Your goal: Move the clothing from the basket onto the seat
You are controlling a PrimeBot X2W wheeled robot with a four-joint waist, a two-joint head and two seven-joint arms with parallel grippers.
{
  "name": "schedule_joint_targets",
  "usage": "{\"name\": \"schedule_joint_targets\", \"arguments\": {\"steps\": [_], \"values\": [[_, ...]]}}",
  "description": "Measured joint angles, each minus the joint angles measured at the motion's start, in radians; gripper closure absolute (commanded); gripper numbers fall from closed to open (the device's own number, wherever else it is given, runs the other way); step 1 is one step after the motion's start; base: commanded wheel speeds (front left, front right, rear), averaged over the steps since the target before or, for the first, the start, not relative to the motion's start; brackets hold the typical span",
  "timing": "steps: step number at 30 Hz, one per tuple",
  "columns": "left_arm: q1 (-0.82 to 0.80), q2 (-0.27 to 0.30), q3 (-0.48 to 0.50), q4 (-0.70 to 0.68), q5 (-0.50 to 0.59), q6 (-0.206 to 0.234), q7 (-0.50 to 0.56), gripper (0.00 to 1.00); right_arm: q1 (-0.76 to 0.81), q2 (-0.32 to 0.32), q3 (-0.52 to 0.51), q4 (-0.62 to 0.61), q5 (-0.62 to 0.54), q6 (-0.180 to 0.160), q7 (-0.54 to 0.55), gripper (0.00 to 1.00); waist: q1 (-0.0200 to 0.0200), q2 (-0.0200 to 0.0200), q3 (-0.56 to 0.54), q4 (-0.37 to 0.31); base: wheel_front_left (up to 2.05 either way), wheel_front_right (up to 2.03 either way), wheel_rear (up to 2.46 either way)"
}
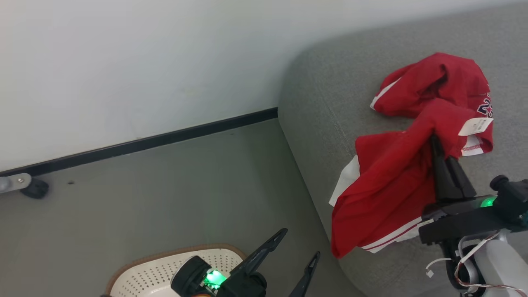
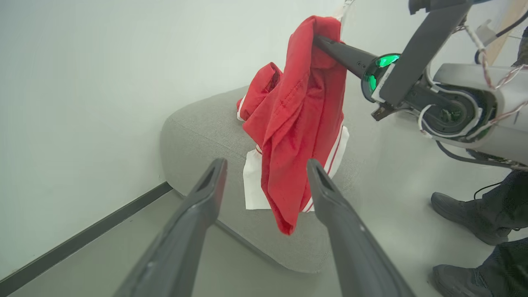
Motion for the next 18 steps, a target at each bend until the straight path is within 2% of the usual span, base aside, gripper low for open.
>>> {"name": "schedule_joint_targets", "arguments": {"steps": [10, 18], "values": [[-0.064, -0.001, -0.010, 0.001, 0.028, -0.016, 0.033, 0.00, -0.114, -0.042, -0.110, 0.035, 0.036, -0.001, -0.005, 1.00, 0.0001, 0.0001, 0.102, -0.075, 0.00, 0.00, 0.00], [-0.122, -0.008, -0.024, 0.003, 0.037, -0.035, 0.052, 0.00, -0.295, -0.095, -0.190, 0.099, 0.057, 0.000, -0.012, 1.00, 0.0002, 0.0001, 0.190, -0.090, 0.00, 0.00, 0.00]]}}
